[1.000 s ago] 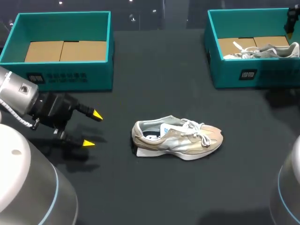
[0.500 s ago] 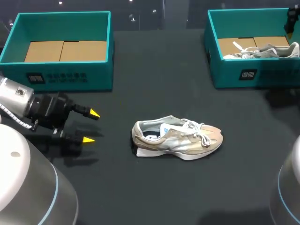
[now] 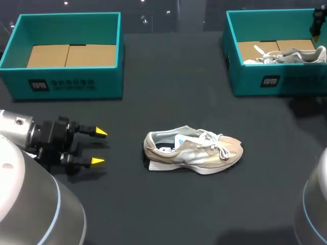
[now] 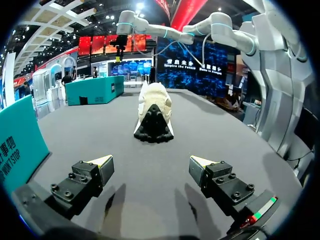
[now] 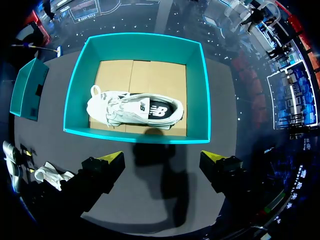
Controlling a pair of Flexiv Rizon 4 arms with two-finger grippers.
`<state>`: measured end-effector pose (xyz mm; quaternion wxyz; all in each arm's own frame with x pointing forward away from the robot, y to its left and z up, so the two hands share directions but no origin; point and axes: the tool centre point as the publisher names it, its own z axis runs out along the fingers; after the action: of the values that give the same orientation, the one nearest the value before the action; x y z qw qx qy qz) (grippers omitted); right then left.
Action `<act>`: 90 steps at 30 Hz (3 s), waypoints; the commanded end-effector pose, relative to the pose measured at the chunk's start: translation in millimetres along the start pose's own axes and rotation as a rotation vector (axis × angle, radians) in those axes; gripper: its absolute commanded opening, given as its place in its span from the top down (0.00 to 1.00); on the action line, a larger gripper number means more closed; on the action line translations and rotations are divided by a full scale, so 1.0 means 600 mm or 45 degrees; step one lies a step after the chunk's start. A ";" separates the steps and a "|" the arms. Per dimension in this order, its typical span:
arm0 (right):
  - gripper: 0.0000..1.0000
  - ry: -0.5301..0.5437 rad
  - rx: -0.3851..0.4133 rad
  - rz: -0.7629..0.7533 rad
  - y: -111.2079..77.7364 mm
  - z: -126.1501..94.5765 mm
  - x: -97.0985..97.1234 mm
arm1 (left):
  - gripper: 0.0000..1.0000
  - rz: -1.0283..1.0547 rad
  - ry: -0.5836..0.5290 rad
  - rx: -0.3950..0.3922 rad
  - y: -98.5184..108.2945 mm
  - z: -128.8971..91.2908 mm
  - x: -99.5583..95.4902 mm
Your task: Take the shoe out of the shoebox, open the shoe tongue, remove and reinsert the insole, then place the shoe into the shoebox
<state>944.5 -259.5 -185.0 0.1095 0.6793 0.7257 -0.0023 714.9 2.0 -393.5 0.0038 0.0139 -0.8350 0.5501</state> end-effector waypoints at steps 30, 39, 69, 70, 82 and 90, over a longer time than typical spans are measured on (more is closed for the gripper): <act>0.00 0.000 0.001 -0.001 0.000 0.000 0.000 | 0.00 0.025 -0.061 -0.002 -0.029 0.103 0.025; 0.00 0.000 0.001 -0.001 0.000 0.000 0.000 | 0.00 0.007 -0.102 0.008 -0.040 0.130 0.021; 0.00 0.000 0.001 -0.001 0.000 0.000 0.000 | 0.00 -0.018 -0.119 0.043 -0.065 0.200 0.016; 0.00 0.000 0.001 -0.001 0.000 0.000 0.000 | 0.00 -0.019 -0.117 0.044 -0.066 0.202 0.016; 0.00 0.000 0.001 -0.001 0.000 0.000 0.000 | 0.00 -0.015 -0.078 0.069 -0.079 0.228 0.018; 0.00 0.000 0.001 -0.001 0.000 0.000 0.000 | 0.00 -0.008 -0.065 0.075 -0.086 0.242 0.015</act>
<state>944.5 -259.5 -185.0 0.1095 0.6793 0.7257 -0.0023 706.8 -147.2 -400.8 -0.0170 0.0309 -0.8176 0.5747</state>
